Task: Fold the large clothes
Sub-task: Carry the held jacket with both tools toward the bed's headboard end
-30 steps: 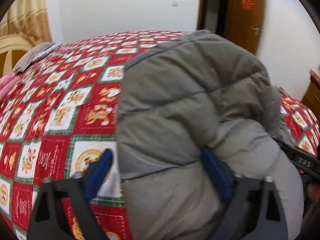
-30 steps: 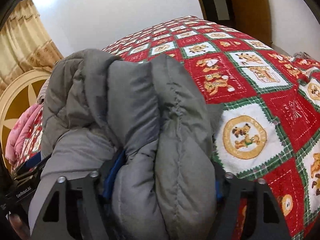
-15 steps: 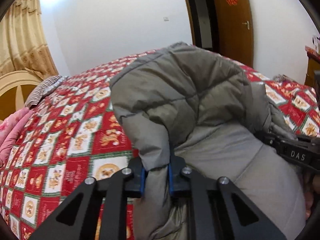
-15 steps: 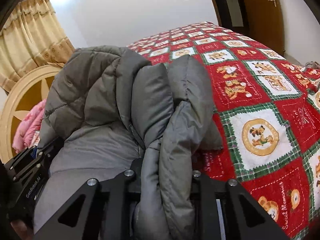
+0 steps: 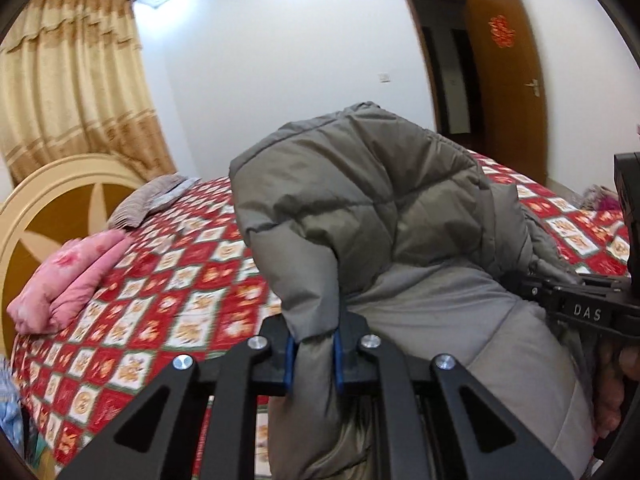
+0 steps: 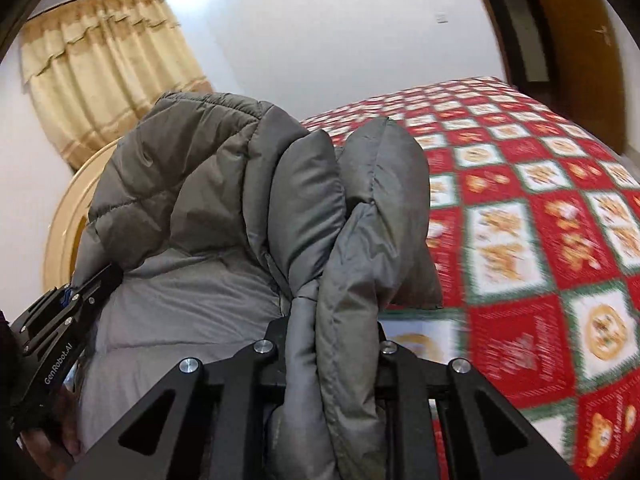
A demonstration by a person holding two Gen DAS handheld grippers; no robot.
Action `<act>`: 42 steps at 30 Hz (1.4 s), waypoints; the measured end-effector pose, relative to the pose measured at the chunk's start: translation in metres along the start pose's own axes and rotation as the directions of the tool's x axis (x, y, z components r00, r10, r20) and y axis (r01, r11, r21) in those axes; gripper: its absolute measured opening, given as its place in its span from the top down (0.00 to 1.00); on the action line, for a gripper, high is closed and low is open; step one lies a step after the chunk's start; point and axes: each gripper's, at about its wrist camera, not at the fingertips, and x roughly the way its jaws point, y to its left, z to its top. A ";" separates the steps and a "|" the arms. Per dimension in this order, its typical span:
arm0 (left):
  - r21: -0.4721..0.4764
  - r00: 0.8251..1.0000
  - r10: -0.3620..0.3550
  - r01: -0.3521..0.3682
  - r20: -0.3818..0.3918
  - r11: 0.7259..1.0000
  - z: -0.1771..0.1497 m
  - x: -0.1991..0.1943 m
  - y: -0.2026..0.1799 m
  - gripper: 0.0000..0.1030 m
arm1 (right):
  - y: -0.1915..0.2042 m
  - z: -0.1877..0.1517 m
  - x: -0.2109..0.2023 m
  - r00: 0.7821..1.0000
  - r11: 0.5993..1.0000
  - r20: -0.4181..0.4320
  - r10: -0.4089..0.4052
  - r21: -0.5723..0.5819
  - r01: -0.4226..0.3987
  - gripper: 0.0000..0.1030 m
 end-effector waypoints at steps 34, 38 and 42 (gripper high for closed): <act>-0.173 0.972 0.162 -0.191 -0.170 0.966 -0.078 0.013 0.138 0.85 | 0.149 -0.015 0.116 0.970 0.965 -0.219 0.106 -0.214 -0.154 0.83; -0.168 0.969 0.164 -0.195 -0.184 0.966 -0.087 0.018 0.143 0.84 | 0.148 -0.020 0.127 0.964 0.965 -0.245 0.107 -0.207 -0.160 0.83; -0.161 0.968 0.170 -0.200 -0.186 0.966 -0.094 0.021 0.145 0.82 | 0.150 -0.025 0.135 0.960 0.964 -0.262 0.101 -0.215 -0.160 0.83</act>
